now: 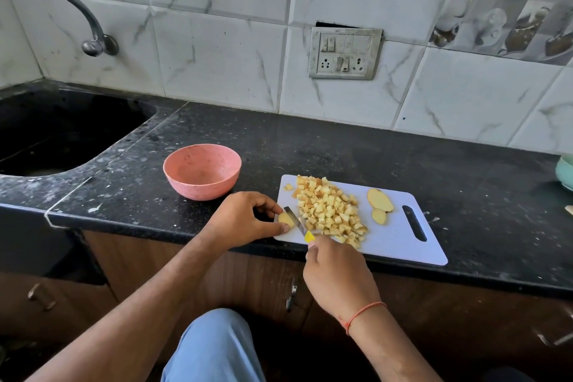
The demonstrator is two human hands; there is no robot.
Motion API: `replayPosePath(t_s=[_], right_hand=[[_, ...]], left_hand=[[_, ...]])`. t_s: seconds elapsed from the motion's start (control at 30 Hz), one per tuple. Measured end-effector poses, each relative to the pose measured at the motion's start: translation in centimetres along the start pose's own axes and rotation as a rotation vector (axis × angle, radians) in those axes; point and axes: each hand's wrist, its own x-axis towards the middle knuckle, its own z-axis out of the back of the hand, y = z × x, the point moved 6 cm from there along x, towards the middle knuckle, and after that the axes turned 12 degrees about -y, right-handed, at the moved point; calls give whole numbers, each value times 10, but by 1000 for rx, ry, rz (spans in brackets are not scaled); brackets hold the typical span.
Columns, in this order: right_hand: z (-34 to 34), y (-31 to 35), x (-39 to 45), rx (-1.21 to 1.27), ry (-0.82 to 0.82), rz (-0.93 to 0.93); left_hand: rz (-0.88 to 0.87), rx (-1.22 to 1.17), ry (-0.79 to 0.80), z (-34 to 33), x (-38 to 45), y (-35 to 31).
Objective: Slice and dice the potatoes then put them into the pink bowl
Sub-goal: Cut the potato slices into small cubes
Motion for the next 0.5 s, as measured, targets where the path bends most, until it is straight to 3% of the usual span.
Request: replayPosePath(t_s=[0.13, 0.2, 0.37, 0.5], right_hand=[[-11, -24, 0, 595, 199, -540], [-11, -31, -3, 727, 260, -701], [-6, -38, -1, 937, 387, -767], [3, -37, 2, 794, 303, -673]], left_hand=[[-11, -2, -12, 0, 0, 0], [-13, -4, -20, 0, 0, 1], [-8, -2, -9, 1, 0, 1], [-4, -6, -4, 1, -1, -2]])
